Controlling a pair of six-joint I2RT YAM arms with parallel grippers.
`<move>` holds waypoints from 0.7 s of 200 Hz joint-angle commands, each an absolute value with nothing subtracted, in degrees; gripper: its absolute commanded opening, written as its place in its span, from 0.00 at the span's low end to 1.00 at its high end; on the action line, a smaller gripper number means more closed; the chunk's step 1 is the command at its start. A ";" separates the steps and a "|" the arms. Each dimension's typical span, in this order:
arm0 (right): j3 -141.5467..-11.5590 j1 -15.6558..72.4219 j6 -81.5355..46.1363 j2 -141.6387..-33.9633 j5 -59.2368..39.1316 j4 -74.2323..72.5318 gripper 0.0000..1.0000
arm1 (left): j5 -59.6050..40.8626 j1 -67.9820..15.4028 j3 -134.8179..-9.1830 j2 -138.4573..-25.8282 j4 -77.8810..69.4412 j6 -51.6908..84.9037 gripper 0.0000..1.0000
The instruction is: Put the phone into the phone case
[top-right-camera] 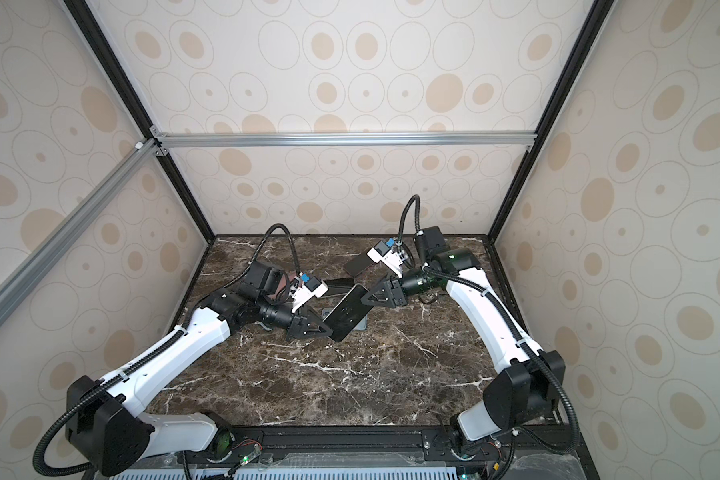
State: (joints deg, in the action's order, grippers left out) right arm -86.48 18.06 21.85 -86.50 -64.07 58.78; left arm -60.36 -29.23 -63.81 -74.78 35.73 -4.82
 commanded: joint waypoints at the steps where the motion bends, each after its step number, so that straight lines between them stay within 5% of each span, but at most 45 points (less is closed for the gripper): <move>1: -88.68 18.52 26.50 -86.41 -65.03 64.30 0.28 | -62.17 -29.00 -66.27 -74.22 37.16 -9.73 0.00; 140: -89.65 20.19 30.15 -87.56 -66.07 67.64 0.14 | -61.64 -28.99 -66.80 -74.35 38.81 -11.37 0.00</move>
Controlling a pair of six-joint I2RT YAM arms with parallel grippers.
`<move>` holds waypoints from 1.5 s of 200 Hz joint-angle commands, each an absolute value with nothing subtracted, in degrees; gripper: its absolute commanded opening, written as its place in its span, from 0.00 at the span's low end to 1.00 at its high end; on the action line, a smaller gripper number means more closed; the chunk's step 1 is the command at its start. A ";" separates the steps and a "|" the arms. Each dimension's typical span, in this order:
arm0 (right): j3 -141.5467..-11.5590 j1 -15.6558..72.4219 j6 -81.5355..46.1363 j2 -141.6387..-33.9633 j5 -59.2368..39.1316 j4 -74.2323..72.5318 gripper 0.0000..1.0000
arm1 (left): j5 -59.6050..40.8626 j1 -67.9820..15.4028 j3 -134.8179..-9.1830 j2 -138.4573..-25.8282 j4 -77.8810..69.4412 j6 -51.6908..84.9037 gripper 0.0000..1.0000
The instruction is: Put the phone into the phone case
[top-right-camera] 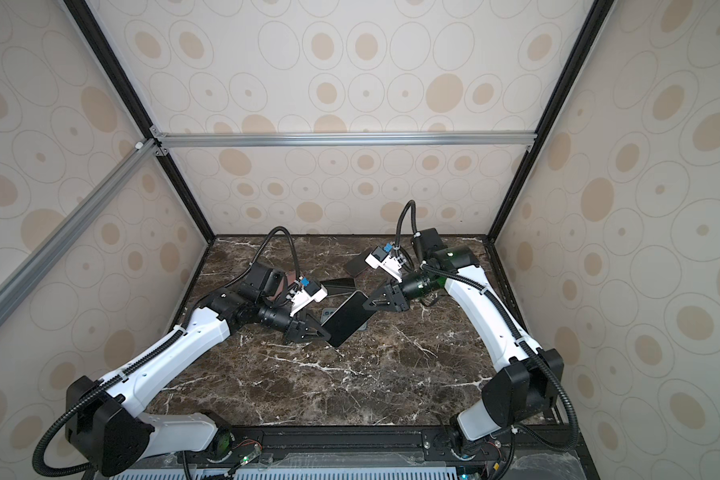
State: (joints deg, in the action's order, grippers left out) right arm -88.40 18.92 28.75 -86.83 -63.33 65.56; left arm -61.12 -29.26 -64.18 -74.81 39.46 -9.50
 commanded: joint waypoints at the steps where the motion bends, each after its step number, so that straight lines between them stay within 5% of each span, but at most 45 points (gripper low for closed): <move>1: -89.65 20.16 30.19 -87.59 -66.08 67.61 0.14 | -61.54 -29.00 -66.80 -74.35 38.74 -11.31 0.00; 41: -86.93 20.17 25.84 -86.17 -65.57 62.11 0.00 | -53.87 -28.68 -66.80 -73.56 37.10 -8.81 0.03; 125: -78.64 19.69 8.56 -84.10 -60.39 43.30 0.00 | -47.36 -20.87 -59.28 -69.14 21.34 6.12 0.68; 208: -71.49 19.34 -13.94 -86.61 -46.14 22.17 0.00 | -19.26 -20.21 -49.03 -69.30 6.64 22.65 0.74; 300: -55.43 19.34 -36.65 -86.59 -34.24 -3.89 0.00 | -19.90 -20.20 -43.85 -75.89 -3.28 27.22 0.75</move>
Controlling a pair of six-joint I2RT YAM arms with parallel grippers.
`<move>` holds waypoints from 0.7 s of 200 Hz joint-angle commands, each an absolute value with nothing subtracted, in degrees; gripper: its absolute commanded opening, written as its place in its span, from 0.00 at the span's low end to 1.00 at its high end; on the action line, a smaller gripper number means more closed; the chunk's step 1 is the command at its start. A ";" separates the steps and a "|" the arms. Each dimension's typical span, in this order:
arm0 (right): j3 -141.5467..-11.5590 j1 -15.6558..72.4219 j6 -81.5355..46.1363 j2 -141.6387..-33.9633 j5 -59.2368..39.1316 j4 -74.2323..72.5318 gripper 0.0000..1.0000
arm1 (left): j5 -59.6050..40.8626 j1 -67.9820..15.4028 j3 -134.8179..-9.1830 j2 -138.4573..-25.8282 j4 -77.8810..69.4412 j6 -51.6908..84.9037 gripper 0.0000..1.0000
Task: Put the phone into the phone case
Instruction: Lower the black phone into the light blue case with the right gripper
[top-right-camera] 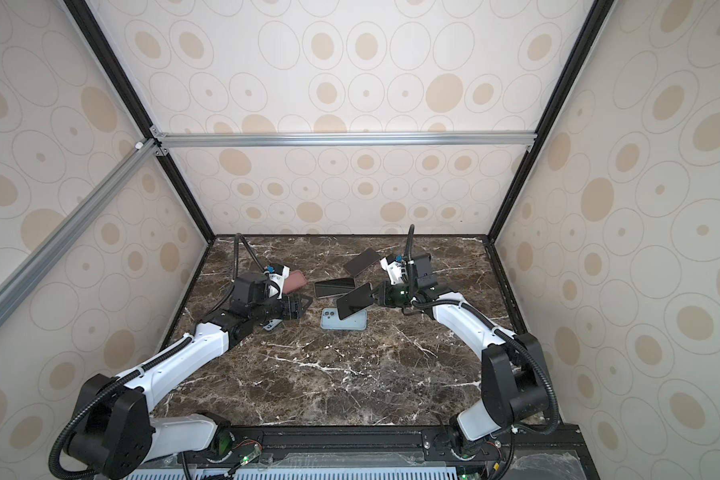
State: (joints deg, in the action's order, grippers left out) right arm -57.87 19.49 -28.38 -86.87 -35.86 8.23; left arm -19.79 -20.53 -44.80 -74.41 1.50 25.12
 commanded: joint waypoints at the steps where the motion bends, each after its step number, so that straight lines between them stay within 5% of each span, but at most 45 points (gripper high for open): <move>1: -55.27 19.34 -36.87 -86.62 -34.22 -4.10 0.00 | -19.93 -20.21 -43.81 -75.96 -3.31 27.23 0.75; 140: -51.05 19.95 -46.26 -95.28 -37.63 -16.58 0.00 | -26.61 -20.18 -41.80 -90.31 -13.39 30.76 0.62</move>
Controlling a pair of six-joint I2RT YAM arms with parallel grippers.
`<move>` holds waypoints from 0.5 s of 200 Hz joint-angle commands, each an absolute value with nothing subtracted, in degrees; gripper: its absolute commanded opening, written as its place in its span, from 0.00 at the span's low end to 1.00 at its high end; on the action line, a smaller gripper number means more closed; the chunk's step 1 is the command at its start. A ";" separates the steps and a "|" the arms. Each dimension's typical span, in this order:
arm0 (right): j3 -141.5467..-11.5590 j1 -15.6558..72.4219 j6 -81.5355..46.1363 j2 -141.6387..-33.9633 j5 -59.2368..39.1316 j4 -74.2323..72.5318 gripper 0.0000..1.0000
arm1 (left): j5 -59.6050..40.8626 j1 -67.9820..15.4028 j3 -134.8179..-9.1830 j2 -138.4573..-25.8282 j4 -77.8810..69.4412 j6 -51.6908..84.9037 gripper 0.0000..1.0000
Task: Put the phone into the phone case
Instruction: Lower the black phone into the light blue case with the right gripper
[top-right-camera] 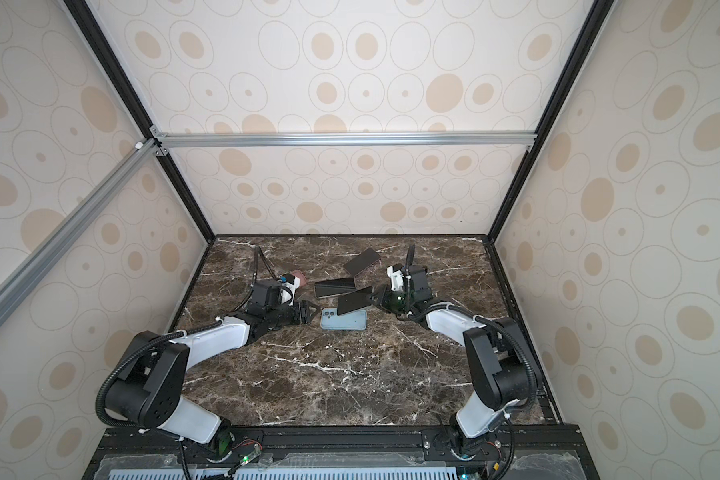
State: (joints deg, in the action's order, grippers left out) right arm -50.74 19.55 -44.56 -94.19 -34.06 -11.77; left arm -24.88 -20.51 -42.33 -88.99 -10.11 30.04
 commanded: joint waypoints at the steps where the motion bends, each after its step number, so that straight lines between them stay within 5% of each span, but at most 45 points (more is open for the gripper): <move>1: -51.10 19.95 -46.29 -95.41 -37.67 -16.64 0.00 | -26.62 -20.15 -41.73 -90.37 -13.50 30.76 0.62; 100: -51.82 21.33 -46.76 -99.81 -40.03 -17.43 0.00 | -31.80 -20.23 -40.96 -97.16 -19.73 32.32 0.63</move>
